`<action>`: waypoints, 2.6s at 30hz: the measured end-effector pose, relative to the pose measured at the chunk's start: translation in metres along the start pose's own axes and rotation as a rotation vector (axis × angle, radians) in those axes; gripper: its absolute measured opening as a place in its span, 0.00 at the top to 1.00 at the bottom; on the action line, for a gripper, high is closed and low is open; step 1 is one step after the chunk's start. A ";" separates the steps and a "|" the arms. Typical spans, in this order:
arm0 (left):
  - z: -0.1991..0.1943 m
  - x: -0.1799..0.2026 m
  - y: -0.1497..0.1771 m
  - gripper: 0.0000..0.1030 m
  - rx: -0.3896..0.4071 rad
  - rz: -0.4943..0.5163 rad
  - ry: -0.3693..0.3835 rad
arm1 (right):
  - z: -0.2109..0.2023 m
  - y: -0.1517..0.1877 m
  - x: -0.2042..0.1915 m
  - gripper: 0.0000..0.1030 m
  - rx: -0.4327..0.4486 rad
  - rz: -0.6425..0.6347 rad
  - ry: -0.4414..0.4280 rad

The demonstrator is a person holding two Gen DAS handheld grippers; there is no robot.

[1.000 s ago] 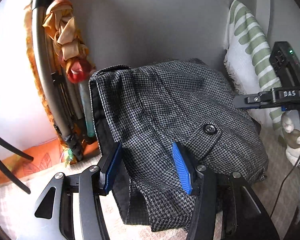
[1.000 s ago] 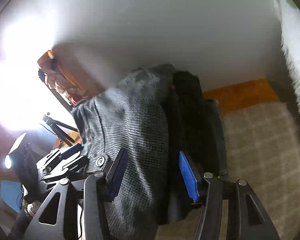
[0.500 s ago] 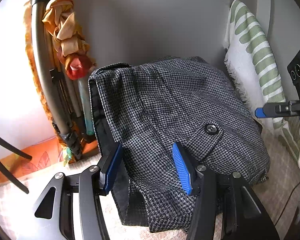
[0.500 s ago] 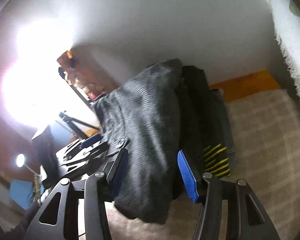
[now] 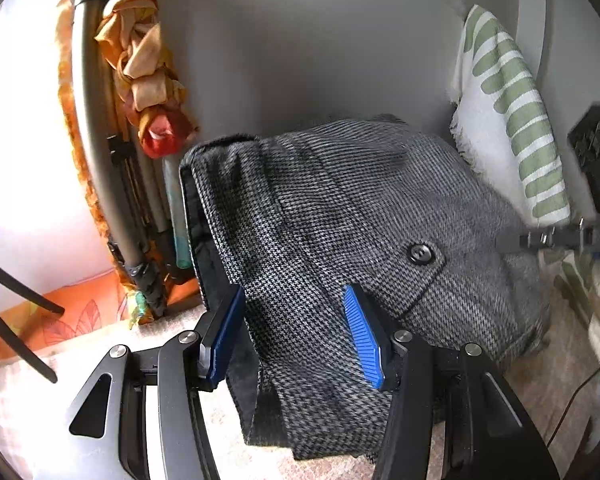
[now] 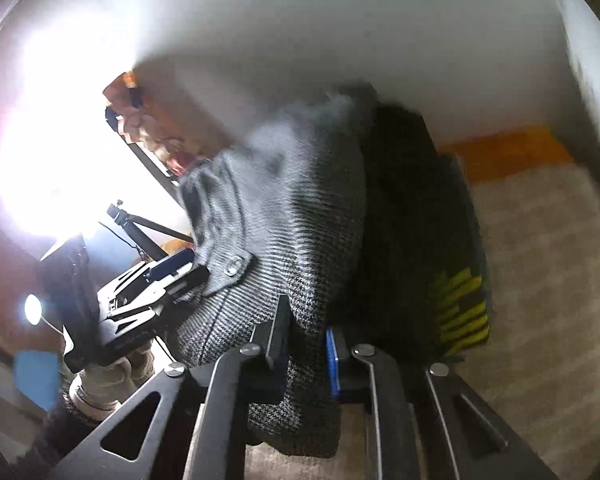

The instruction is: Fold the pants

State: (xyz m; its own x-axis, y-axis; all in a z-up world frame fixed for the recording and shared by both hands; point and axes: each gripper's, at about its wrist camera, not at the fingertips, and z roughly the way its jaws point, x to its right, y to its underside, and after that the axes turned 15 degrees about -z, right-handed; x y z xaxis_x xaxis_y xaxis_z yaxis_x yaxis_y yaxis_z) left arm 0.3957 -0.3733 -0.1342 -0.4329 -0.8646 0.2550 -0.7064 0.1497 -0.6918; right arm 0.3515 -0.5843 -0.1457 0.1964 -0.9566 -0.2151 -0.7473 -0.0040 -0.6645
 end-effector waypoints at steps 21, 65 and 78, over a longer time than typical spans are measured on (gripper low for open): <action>-0.031 0.009 0.006 0.50 -0.045 0.016 0.018 | -0.007 0.013 0.035 0.63 -0.035 -0.002 0.237; -0.287 0.019 0.140 0.18 0.193 -0.043 0.016 | -0.165 0.144 -0.234 0.00 0.233 -0.201 0.449; -0.290 0.002 0.164 0.18 0.188 -0.067 -0.019 | -0.158 0.182 -0.268 0.00 0.232 -0.222 0.505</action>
State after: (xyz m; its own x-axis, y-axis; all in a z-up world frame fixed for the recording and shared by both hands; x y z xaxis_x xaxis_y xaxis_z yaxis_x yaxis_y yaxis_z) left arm 0.1164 -0.2114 -0.0512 -0.3768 -0.8787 0.2930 -0.6151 0.0009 -0.7885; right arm 0.0627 -0.3743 -0.0960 -0.0368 -0.9604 0.2763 -0.5535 -0.2106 -0.8058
